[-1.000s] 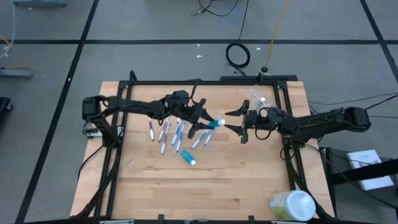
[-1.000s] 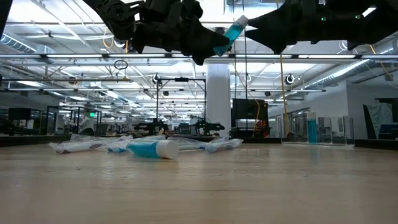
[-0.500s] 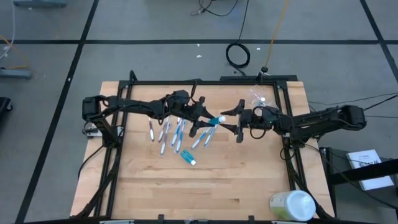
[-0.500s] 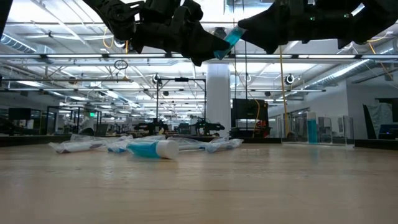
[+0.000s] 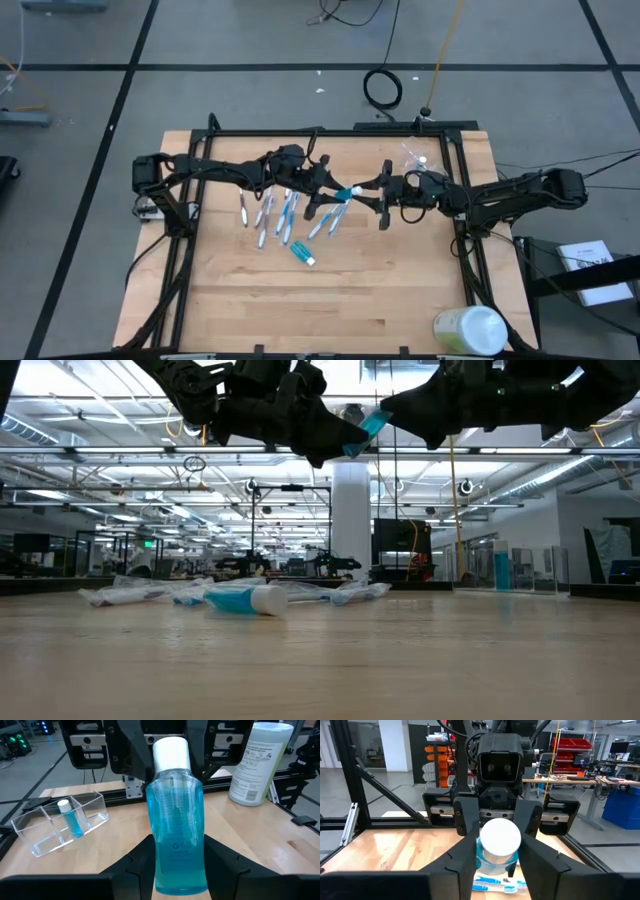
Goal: Pick & Place toothbrushing station
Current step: Put the blue mouthwash into the middle of the transparent organizer
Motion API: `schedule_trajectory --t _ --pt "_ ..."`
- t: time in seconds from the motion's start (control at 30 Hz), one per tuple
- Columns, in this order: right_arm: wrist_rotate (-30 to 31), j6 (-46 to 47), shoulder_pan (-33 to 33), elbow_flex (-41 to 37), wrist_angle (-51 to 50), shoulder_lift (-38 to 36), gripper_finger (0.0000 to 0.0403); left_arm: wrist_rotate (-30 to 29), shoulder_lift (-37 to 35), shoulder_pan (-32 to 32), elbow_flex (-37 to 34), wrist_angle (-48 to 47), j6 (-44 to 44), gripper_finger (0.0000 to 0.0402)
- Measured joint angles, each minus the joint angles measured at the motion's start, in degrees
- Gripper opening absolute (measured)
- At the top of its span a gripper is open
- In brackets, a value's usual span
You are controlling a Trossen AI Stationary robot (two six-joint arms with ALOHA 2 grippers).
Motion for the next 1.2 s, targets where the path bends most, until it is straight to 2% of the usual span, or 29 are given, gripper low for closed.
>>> schedule_trajectory --t 0.2,0.43,0.57,0.83,1.03,1.2 --pt "-0.02 -0.03 0.0 0.0 0.59 0.0 0.0102 0.02 -0.02 0.0 0.02 0.05 0.17 0.0136" --pt "-0.02 -0.97 -0.02 0.0 0.49 -0.01 0.0099 0.01 -0.02 0.0 0.02 0.02 0.17 0.0137" --pt "0.73 -0.45 -0.17 0.31 -0.24 -0.22 0.009 -0.74 -0.02 0.0 0.02 -0.04 -0.21 0.0155" --pt "4.61 1.88 -1.85 5.88 -15.0 -3.49 0.0089 -4.52 -0.02 0.07 0.11 0.2 -4.59 0.0215" --pt "7.58 1.87 -3.38 9.01 -23.14 -6.5 0.0089 -11.47 -0.02 0.02 0.11 0.17 -4.9 0.0233" --pt "18.32 1.01 -6.67 13.57 -36.65 -10.36 0.0089 -15.39 -0.04 -0.14 0.09 -0.54 -5.15 0.0232"
